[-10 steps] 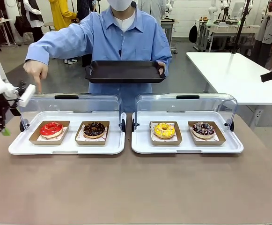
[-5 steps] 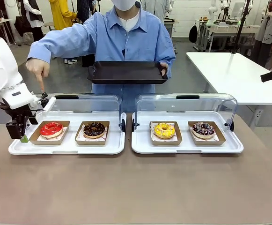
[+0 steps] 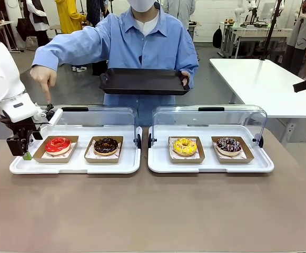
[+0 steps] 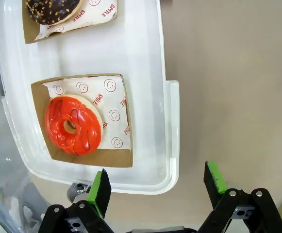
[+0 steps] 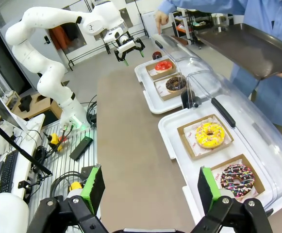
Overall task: Provide the desired donut to the person.
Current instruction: Pick up and lift the Paper togo box containing the Donut pointed at by the person.
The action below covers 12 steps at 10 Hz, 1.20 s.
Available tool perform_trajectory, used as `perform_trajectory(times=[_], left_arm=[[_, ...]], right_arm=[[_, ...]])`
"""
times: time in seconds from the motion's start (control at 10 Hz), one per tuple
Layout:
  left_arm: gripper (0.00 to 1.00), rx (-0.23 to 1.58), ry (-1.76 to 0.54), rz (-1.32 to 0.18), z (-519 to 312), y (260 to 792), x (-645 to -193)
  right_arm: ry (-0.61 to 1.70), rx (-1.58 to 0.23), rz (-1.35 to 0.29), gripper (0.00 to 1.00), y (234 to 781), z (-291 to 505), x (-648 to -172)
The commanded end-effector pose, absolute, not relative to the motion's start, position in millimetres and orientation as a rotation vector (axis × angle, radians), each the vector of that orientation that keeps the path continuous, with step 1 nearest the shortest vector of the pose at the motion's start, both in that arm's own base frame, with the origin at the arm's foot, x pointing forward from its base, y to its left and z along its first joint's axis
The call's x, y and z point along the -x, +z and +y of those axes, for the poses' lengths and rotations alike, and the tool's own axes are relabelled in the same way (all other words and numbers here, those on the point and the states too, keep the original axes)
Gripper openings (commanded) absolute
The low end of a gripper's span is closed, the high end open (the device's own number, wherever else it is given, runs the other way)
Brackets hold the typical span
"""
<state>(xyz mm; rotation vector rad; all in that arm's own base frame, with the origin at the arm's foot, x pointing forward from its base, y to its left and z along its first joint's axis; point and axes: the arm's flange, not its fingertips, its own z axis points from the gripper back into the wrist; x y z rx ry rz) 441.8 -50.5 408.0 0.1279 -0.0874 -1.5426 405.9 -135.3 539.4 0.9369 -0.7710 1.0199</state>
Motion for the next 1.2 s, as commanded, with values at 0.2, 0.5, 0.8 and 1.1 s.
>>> perform_trajectory(times=[0.2, 0.5, 0.8, 1.1], left_arm=[[1.00, -0.146, -1.549, -0.094, -47, 403, -451], [1.00, -0.175, -1.563, -0.095, -41, 387, -470], [1.00, -0.177, -1.576, -0.068, -38, 371, -486], [1.00, -0.115, -1.583, -0.065, -25, 364, -498]], right_arm=[[1.023, -0.945, -0.777, 1.00, 539, -135, -406], [1.023, -0.945, -0.777, 1.00, 539, -135, -406], [1.023, -0.945, -0.777, 1.00, 539, -135, -406], [1.023, -0.945, -0.777, 1.00, 539, -135, -406]])
